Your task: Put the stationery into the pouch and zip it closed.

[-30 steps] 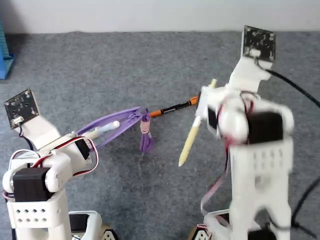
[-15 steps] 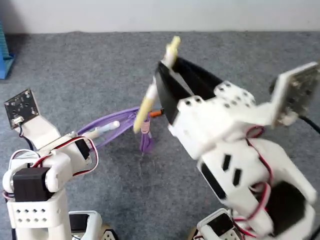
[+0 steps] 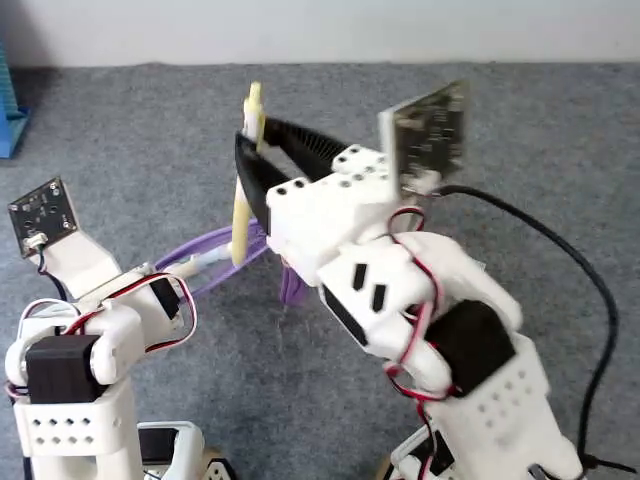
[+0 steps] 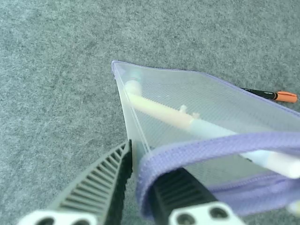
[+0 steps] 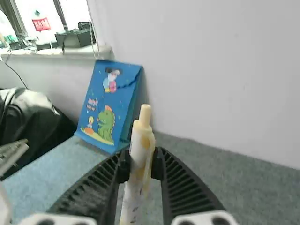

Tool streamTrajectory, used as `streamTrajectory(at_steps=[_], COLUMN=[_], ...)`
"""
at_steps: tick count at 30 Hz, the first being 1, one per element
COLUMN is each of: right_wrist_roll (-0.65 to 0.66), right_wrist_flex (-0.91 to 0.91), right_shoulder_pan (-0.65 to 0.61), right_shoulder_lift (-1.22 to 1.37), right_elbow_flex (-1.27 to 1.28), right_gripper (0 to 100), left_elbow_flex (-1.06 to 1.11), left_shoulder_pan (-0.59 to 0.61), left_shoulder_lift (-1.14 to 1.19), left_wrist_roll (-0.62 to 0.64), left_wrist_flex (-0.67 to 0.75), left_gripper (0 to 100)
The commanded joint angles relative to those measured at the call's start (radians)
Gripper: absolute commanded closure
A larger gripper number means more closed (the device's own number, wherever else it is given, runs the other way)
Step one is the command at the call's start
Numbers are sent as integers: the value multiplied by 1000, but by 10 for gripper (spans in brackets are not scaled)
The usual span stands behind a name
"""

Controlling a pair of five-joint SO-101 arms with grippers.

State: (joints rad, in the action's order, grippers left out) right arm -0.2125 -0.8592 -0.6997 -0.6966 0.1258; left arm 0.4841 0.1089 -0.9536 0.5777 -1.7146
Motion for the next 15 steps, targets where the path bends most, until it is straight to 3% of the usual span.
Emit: streamTrajectory(at_steps=[1,6,15], right_wrist_roll=[12,120,163], right_wrist_flex=[91,309,323], right_shoulder_pan=[5,18,5], right_shoulder_lift=[-2,-4,5], right_elbow_flex=[84,109,147], right_gripper=[991,991,991], left_elbow_flex=[-1,-1,-1], left_shoulder_pan=[8,8,8], left_shoulder_lift=[-5,-5,-5], left_wrist_roll=[9,9,9], left_wrist_flex=[23,21,25], left_gripper=[988,988,988])
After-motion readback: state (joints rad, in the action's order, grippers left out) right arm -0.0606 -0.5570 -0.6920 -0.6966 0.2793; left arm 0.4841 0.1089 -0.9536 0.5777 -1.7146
